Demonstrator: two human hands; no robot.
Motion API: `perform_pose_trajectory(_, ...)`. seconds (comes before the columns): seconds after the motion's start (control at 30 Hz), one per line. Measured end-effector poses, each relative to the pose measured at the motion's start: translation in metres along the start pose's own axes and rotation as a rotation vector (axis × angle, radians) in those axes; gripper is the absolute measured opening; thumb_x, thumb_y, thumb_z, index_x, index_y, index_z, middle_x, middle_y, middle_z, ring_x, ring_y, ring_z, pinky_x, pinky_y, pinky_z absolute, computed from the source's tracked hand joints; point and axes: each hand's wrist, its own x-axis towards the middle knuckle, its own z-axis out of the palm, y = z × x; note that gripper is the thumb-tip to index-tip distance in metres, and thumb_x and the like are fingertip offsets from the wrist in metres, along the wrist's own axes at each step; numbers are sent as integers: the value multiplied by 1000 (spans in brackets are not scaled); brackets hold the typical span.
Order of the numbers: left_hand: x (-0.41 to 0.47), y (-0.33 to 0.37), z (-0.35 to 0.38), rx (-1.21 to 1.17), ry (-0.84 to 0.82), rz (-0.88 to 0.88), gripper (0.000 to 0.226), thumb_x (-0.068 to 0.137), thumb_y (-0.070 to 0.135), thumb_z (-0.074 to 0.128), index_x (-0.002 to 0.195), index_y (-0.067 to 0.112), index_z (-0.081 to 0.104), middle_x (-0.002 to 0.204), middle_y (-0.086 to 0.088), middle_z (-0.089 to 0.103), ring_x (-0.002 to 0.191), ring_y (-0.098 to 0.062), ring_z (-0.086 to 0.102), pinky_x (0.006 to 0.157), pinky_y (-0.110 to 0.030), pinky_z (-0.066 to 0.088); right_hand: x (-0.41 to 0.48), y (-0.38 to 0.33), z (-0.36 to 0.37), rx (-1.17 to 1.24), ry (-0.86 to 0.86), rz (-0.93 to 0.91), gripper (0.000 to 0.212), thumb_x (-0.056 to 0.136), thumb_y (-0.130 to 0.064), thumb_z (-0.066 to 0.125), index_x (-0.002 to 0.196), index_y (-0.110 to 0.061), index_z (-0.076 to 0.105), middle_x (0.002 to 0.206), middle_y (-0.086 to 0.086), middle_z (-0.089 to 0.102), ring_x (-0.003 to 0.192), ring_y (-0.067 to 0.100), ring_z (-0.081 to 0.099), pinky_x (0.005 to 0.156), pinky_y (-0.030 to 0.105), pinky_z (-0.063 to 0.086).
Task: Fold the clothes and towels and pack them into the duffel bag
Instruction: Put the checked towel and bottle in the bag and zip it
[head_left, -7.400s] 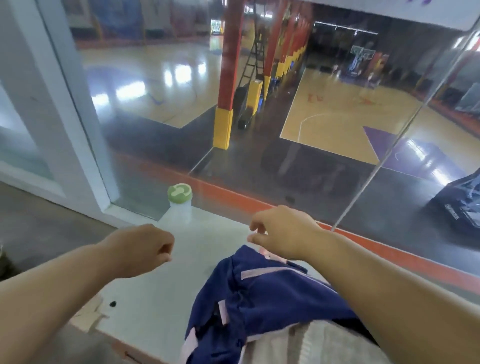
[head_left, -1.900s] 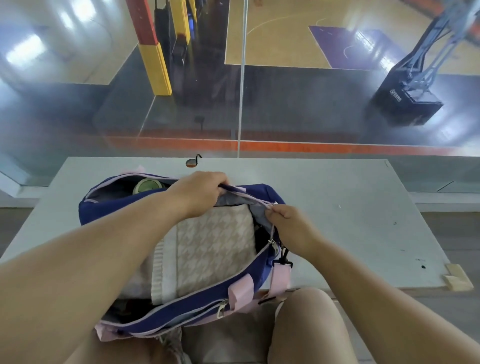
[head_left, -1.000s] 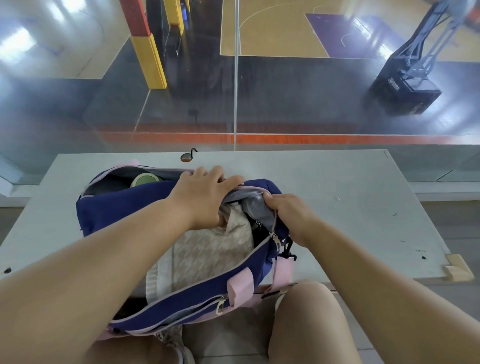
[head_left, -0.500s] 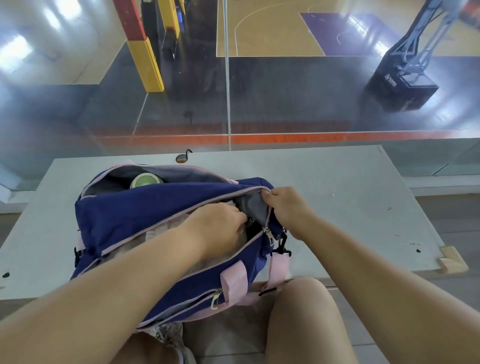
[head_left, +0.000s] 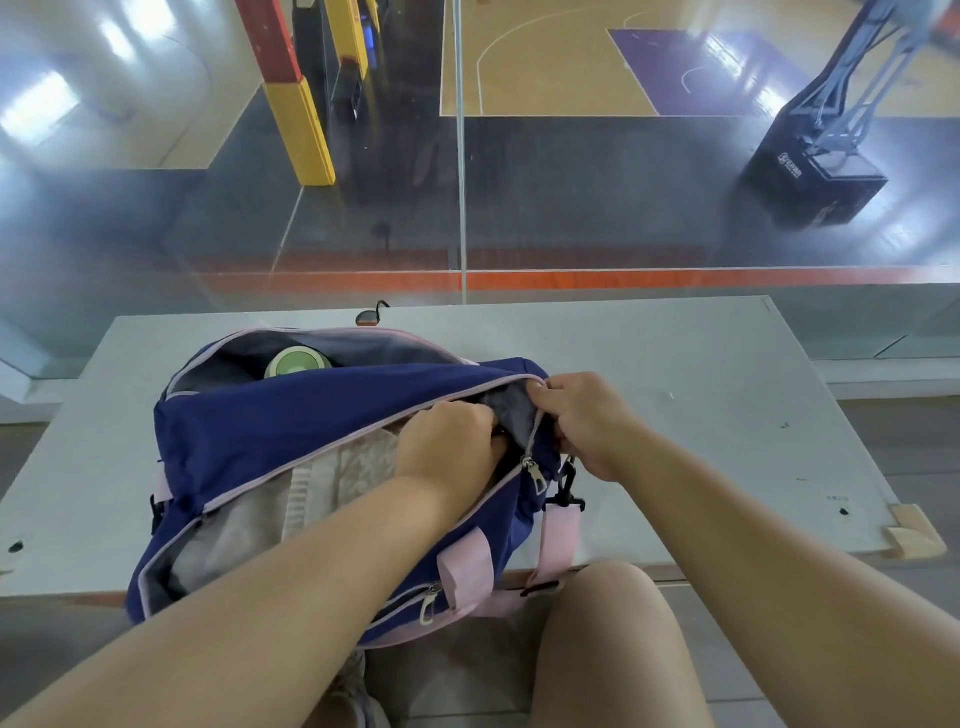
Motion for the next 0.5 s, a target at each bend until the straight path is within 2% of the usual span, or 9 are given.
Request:
perform_pose_trajectory(0.1,0,-4,1,-53,24,14,23,91,25,47,88,14,67,84,-6,68,68,-24,55,60,-31,38,-3,-1,-2,-25,-17,-58,30,93,-30,56,74,-8,52,65,11,41,54,21,32,56,36,28)
perform_pose_trajectory(0.13,1,-5,0,-41,10,33,23,92,26,46,89,15,67,84,-5,68,64,-20,50,60,-30,36,-5,-1,-3,-47,-30,-97,27,91,-28,59,74,-7,55,65,12,47,53,22,38,54,35,33)
perform_pose_trajectory(0.17,2,-7,-1,-23,-8,53,23,92,27,46,90,16,66,85,-4,68,64,-19,48,60,-30,36,-7,-1,-4,-64,-50,-149,20,88,-24,64,75,-9,59,68,11,56,56,23,50,57,36,42)
perform_pose_trajectory(0.2,3,-9,-4,-24,-18,58,22,91,29,47,90,17,65,86,-4,67,66,-20,50,61,-31,39,-10,-1,-5,-76,-77,-201,10,84,-17,69,77,-14,62,74,11,66,66,26,61,66,38,50)
perform_pose_trajectory(0.23,3,-9,-7,-36,-29,51,21,90,30,48,90,18,65,87,-5,67,72,-23,55,64,-33,44,-12,0,-5,-97,-99,-242,12,78,-11,73,80,-18,63,82,11,70,77,30,66,75,41,54)
perform_pose_trajectory(0.3,2,-8,-13,-36,-39,51,20,89,31,49,91,17,63,89,-7,66,82,-28,60,71,-38,51,-13,3,-2,-230,-105,-309,26,68,-7,76,84,-20,61,85,8,69,83,28,65,77,42,54)
perform_pose_trajectory(0.37,-1,-7,-17,14,-51,77,22,90,31,47,96,17,62,95,-9,65,86,-29,61,74,-39,51,-12,7,4,-440,-51,-372,30,60,-17,74,84,-20,56,77,-1,62,73,21,59,66,40,51)
perform_pose_trajectory(0.43,-3,-7,-19,74,-46,99,24,93,31,44,102,17,61,101,-8,64,90,-29,60,73,-37,49,-10,8,9,-603,9,-408,23,63,-19,67,80,-18,52,70,-4,56,65,18,52,56,36,44)
perform_pose_trajectory(0.5,-5,-8,-21,104,-40,106,26,95,30,40,110,20,59,112,-5,62,96,-26,59,68,-31,42,-11,4,11,-730,62,-425,17,70,-14,62,83,-15,51,72,-1,55,66,21,51,54,34,41)
